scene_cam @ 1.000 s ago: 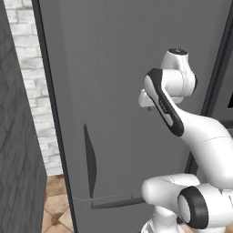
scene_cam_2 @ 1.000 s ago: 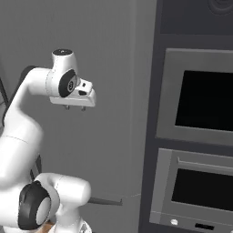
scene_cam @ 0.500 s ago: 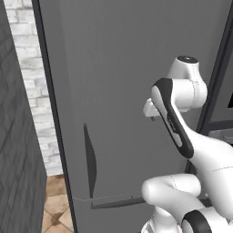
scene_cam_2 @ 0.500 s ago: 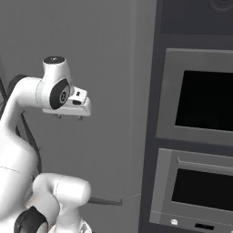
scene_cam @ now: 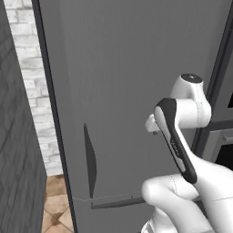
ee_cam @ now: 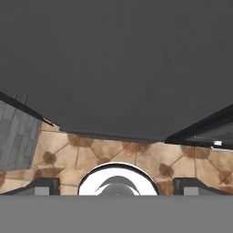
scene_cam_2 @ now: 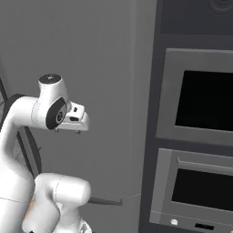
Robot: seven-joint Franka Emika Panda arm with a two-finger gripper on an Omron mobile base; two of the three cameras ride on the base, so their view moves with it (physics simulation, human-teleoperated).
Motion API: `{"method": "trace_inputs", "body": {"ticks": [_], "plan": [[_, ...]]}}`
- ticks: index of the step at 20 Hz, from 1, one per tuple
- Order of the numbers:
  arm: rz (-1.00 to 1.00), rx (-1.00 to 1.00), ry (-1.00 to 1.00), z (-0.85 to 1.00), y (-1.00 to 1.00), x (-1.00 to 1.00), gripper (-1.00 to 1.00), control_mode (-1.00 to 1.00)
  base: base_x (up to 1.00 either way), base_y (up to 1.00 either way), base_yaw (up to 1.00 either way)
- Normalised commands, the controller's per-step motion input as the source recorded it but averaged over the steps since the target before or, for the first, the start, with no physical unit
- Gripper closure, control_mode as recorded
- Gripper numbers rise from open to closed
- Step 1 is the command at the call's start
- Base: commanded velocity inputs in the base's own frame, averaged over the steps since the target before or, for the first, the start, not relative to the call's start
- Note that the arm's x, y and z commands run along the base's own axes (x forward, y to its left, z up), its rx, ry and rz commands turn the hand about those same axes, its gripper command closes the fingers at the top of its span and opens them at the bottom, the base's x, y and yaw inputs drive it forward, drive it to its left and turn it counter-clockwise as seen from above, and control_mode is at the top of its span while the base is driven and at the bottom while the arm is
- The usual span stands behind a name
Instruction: Gather the sweet potato and bell pepper from the fridge and place them on a tray on the dining counter. Then gather the steaks from the fridge and place them on the other tray.
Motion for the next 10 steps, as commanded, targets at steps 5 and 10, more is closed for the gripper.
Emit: {"method": "trace_inputs", "body": {"ticks": [5, 10], "plan": [[0.00, 0.00, -0.12, -0.38, 0.00, -0.24, -1.00, -1.00, 0.00, 0.00, 0.00], [0.00, 0.00, -0.15, -0.47, -0.02, -0.30, -1.00, -1.00, 0.00, 0.00, 0.00]]}}
